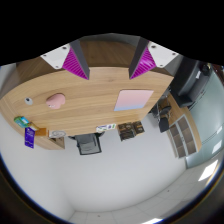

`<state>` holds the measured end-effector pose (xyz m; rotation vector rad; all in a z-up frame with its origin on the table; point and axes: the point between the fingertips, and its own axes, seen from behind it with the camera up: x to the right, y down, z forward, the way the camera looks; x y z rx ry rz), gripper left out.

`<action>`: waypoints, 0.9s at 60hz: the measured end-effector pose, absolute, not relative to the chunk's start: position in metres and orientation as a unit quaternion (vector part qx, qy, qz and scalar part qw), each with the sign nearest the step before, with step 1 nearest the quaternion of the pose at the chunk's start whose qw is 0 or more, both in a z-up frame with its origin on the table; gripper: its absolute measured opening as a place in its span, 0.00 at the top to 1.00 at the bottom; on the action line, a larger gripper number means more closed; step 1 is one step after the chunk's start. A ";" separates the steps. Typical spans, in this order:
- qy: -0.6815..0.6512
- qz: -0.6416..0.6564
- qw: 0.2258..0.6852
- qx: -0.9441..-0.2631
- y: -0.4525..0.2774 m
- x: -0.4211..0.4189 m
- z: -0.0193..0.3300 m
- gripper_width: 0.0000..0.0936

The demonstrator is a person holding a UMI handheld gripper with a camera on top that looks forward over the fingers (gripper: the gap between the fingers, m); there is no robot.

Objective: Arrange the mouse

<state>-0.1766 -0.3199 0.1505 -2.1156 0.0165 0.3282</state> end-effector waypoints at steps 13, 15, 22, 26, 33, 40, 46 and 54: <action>0.050 0.078 0.487 -0.868 -0.279 -0.091 0.123 0.12; 0.057 0.072 0.487 -0.869 -0.270 -0.076 0.116 0.12; 0.064 0.046 0.489 -0.869 -0.230 -0.029 0.088 0.12; 0.074 0.044 0.485 -0.870 -0.205 -0.007 0.070 0.12; 0.095 0.055 0.473 -0.874 -0.164 0.022 0.046 0.12; 0.109 0.067 0.459 -0.879 -0.131 0.046 0.023 0.12; 0.110 0.070 0.447 -0.885 -0.110 0.061 0.008 0.12; 0.110 0.081 0.443 -0.886 -0.085 0.067 0.002 0.12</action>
